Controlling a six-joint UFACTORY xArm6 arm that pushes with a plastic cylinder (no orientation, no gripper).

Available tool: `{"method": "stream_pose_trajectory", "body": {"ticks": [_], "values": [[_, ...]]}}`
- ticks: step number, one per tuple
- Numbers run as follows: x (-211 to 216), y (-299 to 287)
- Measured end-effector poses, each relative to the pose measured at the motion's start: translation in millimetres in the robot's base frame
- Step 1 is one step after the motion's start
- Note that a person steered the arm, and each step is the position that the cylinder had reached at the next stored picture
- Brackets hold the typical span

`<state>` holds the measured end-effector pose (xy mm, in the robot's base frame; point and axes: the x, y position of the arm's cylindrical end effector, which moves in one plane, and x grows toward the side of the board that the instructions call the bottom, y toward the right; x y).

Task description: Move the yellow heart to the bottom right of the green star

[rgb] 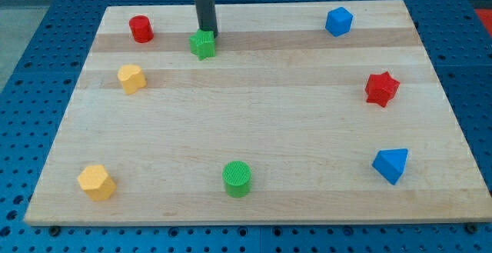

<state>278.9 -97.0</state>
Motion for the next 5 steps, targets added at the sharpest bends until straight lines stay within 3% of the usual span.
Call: {"method": "stream_pose_trajectory", "body": {"ticks": [3,4,5], "values": [[-38,10],[10,74],[81,34]]}}
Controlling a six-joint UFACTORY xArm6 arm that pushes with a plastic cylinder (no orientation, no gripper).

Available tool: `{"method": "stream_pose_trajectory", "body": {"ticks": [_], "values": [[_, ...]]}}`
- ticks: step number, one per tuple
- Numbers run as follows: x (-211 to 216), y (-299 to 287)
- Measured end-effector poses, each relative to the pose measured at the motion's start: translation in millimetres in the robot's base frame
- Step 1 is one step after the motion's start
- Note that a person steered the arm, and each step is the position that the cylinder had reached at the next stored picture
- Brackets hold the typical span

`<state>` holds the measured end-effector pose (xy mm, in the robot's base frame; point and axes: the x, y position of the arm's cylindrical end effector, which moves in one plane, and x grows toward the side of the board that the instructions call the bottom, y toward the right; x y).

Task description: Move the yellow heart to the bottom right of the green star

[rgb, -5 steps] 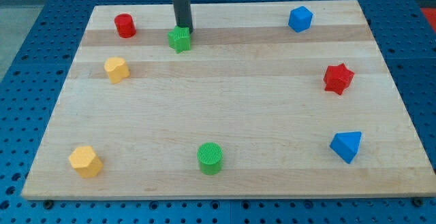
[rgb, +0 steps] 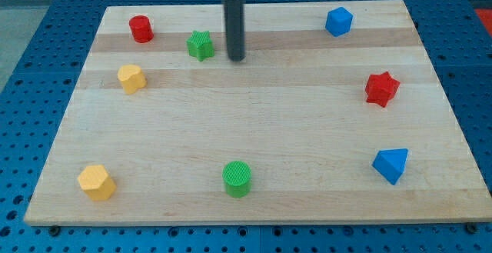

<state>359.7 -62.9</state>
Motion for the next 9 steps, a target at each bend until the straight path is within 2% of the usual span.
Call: {"method": "stream_pose_trajectory", "body": {"ticks": [1,2,3,4,6,7,8,9], "values": [[41,-120],[93,-154],[90,-206],[30,-212],[40,-102],[0,-173],[-18,-157],[19,-107]]}}
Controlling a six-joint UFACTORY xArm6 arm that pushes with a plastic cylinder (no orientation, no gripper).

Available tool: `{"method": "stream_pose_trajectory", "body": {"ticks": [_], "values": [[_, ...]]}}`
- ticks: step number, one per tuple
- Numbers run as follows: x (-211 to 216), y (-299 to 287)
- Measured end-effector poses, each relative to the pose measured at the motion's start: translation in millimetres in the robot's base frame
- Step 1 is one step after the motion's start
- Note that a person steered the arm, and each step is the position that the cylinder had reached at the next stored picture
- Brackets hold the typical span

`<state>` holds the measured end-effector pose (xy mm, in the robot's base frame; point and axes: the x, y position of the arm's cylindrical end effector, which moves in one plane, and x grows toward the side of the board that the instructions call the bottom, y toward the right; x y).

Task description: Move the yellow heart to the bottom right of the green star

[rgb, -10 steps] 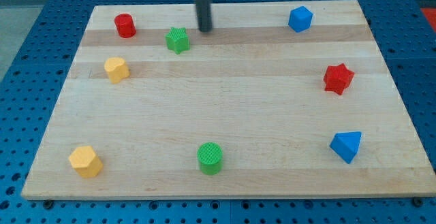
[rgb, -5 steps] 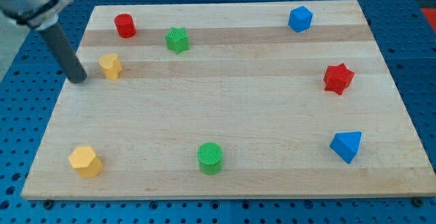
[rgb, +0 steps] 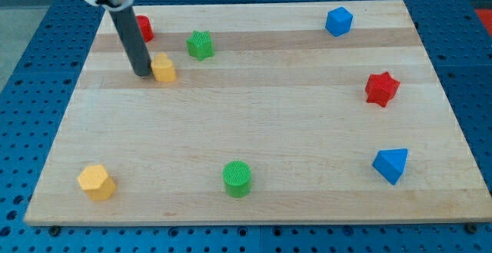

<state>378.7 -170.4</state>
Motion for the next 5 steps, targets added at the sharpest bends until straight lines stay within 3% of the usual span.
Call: {"method": "stream_pose_trajectory", "body": {"ticks": [1,3,5], "values": [[1,60],[-37,59],[-46,76]]}}
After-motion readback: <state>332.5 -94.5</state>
